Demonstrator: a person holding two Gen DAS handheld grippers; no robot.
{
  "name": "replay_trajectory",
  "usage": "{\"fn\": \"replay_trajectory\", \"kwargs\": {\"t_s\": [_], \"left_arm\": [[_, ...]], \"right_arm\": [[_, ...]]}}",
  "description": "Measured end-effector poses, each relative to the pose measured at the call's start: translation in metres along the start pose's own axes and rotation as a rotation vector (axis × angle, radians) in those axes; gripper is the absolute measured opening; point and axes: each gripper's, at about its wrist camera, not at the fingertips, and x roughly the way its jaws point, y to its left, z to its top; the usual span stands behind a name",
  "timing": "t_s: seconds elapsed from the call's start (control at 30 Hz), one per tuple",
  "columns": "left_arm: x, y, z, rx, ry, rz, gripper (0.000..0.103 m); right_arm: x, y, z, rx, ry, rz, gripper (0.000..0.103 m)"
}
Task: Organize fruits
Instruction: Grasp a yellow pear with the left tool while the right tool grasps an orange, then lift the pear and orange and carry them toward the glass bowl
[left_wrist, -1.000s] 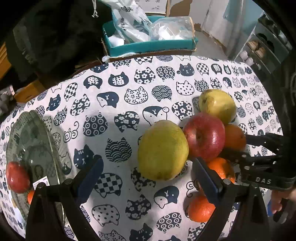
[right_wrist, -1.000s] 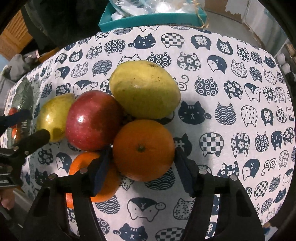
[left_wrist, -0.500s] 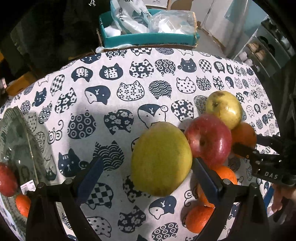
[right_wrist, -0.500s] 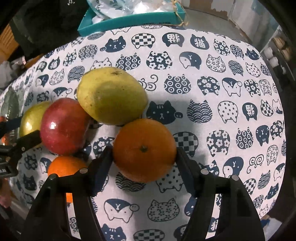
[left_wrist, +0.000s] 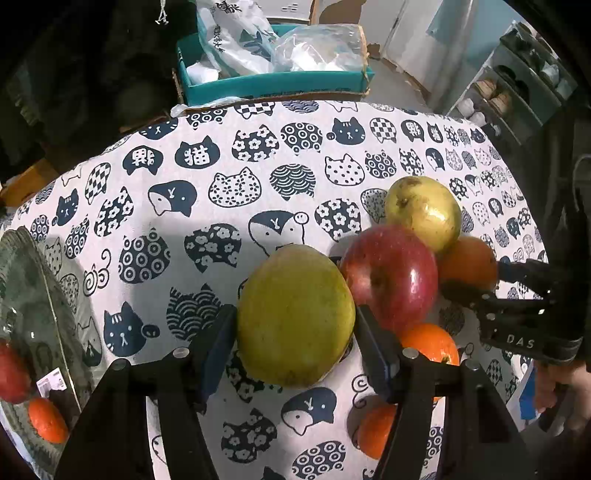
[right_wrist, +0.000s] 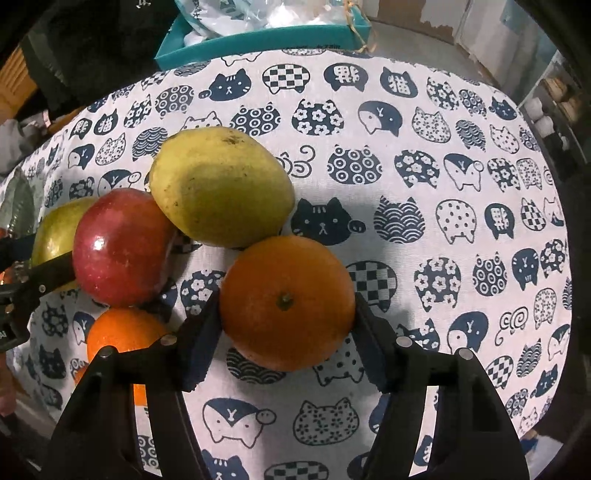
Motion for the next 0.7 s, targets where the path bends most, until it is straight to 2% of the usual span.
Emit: {"fn": "replay_trajectory", "kwargs": {"t_s": [0.27,0.7], "left_arm": [[-0.018,0.0,-0.011,0.013,-0.034,0.049,0.065],[-0.078,0.004,-0.021,-0.003,-0.149,0.067,0.065]], "right_arm": [[-0.029,0.005,-0.001,-0.012,-0.067,-0.013,0.066],[-0.084,0.034,0.0,-0.077,-0.201,-0.017,0.066]]}}
